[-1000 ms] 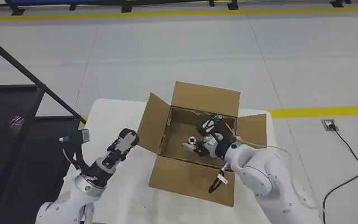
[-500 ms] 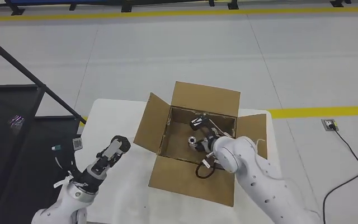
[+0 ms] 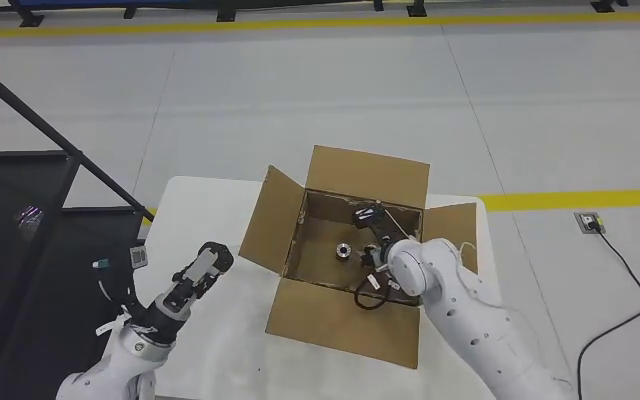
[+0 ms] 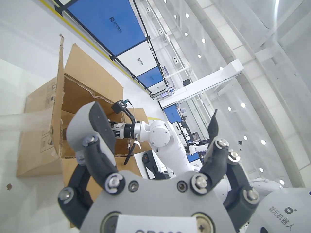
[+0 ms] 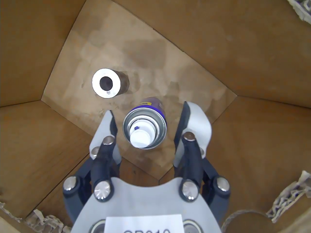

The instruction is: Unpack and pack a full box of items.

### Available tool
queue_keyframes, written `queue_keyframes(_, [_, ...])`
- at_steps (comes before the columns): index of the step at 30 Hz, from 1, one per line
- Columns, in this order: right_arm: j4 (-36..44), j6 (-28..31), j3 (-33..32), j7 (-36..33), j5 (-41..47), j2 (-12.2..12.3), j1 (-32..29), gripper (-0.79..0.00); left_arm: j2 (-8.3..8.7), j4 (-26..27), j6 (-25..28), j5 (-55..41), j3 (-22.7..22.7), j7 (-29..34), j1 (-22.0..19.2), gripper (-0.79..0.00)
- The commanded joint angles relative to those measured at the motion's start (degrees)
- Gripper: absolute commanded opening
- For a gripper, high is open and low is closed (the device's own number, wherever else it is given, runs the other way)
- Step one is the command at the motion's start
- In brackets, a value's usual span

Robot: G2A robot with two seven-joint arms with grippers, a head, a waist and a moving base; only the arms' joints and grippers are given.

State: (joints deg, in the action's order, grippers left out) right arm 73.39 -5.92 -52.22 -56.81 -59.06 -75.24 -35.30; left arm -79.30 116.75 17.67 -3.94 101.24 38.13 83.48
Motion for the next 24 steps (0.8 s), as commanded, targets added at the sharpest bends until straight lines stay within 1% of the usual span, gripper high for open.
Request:
queue_keyframes(1, [0.8,-0.1,-0.6,-0.3,-0.4,0.1,-0.3,-0.785,0.00,0.0,0.0,0.0,0.0,0.0,0.0,0.000])
queue_keyframes(3, [2.7,-0.2,-1.5,-0.6,-0.7,0.3,-1.1,-0.785,0.00,0.0,0.0,0.0,0.0,0.0,0.0,0.000])
queue_keyframes(6, [8.0,-0.5,-3.5,-1.4,-2.3,1.0,-3.3,-0.785,0.00,0.0,0.0,0.0,0.0,0.0,0.0,0.000])
queue_keyframes(9, [16.1,-0.8,-6.5,-2.5,-3.8,1.9,-6.8,-0.785,0.00,0.0,0.0,0.0,0.0,0.0,0.0,0.000])
queue_keyframes(13, [29.8,-2.2,-12.0,-1.8,-7.4,3.3,-13.0,-0.785,0.00,0.0,0.0,0.0,0.0,0.0,0.0,0.000])
queue_keyframes(17, [43.0,-4.2,-19.3,1.8,-11.3,4.4,-19.9,-0.785,0.00,0.0,0.0,0.0,0.0,0.0,0.0,0.000])
queue_keyframes(19, [48.7,-5.4,-23.1,4.6,-12.4,4.7,-23.2,-0.785,0.00,0.0,0.0,0.0,0.0,0.0,0.0,0.000])
queue_keyframes(21, [53.2,-7.1,-27.1,7.5,-14.0,5.0,-26.6,-0.785,0.00,0.0,0.0,0.0,0.0,0.0,0.0,0.000])
queue_keyframes(24, [57.2,-9.8,-33.0,10.5,-16.6,5.3,-31.0,-0.785,0.00,0.0,0.0,0.0,0.0,0.0,0.0,0.000])
